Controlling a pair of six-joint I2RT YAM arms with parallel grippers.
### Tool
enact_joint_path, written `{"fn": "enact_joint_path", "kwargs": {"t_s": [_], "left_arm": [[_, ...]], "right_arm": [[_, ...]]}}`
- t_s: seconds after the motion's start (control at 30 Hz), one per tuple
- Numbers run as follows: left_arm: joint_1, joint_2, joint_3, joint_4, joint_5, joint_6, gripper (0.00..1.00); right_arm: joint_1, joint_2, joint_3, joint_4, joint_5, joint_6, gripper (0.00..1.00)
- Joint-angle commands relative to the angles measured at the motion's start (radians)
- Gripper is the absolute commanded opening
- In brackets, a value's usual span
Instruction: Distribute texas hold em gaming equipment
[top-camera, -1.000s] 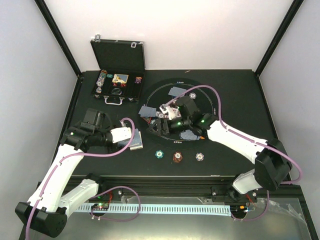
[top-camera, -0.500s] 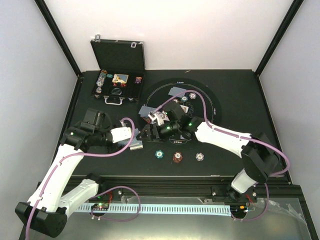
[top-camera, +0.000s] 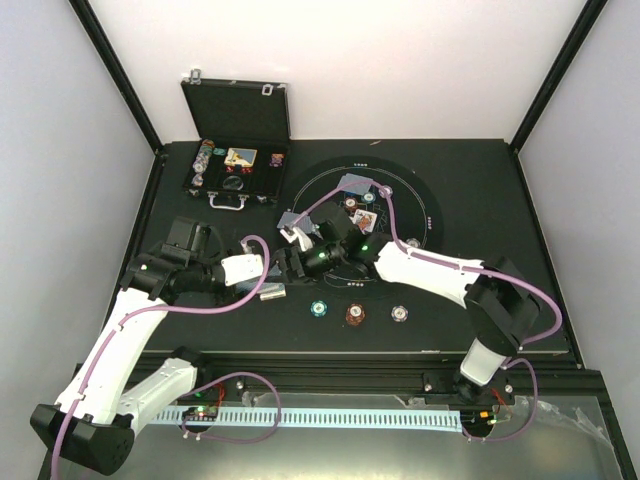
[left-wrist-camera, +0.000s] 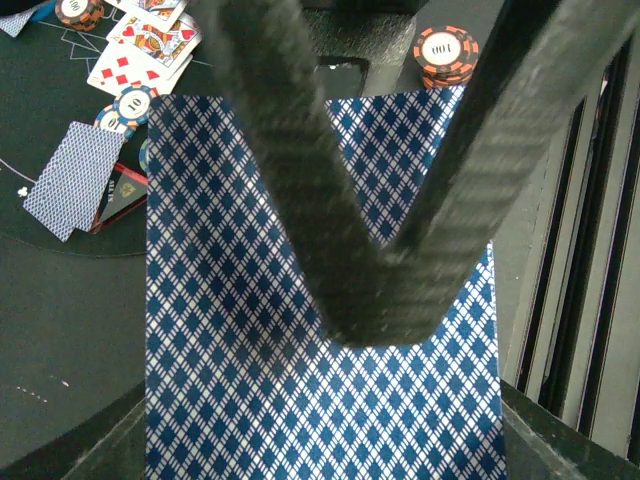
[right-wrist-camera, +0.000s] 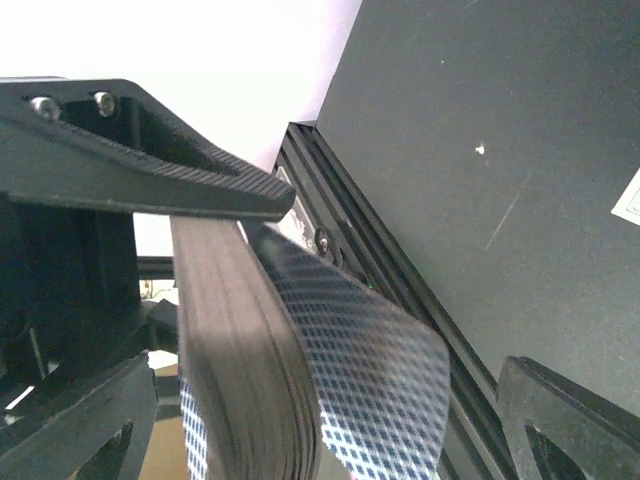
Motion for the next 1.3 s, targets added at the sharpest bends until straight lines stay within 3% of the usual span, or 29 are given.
{"fn": "enact_joint_path", "kwargs": {"t_s": [0.0, 0.4, 0.77, 0.83, 1.03, 1.27], "left_arm": [[0.004, -0.014, 0.011, -0.004, 0.017, -0.008, 0.02], [0.004, -0.018, 0.013, -0.012, 0.005, -0.004, 0.02], [0.004, -0.014, 0.016, -0.008, 0.011, -0.007, 0.02], [0.005, -0.014, 0.015, -0.008, 0.010, -0.005, 0.02], [0.004, -0.009, 0.012, -0.004, 0.008, -0.004, 0.02], [0.004, -0.006, 0.012, -0.003, 0.006, -0.005, 0.02]], "right_arm": [[0.008, 0.035, 0.042, 0.012, -0.009, 0.011, 0.95], [-0.048, -0.007, 0.002, -0.070, 0.027, -0.032, 0.82], [-0.073, -0.052, 0.010, -0.132, 0.034, -0.066, 0.57], [-0.072, -0.054, 0.017, -0.146, 0.031, -0.073, 0.58], [-0.060, -0.090, 0.026, -0.100, 0.003, -0.010, 0.75], [-0.042, -0.085, 0.029, -0.032, -0.027, 0.072, 0.68]]}}
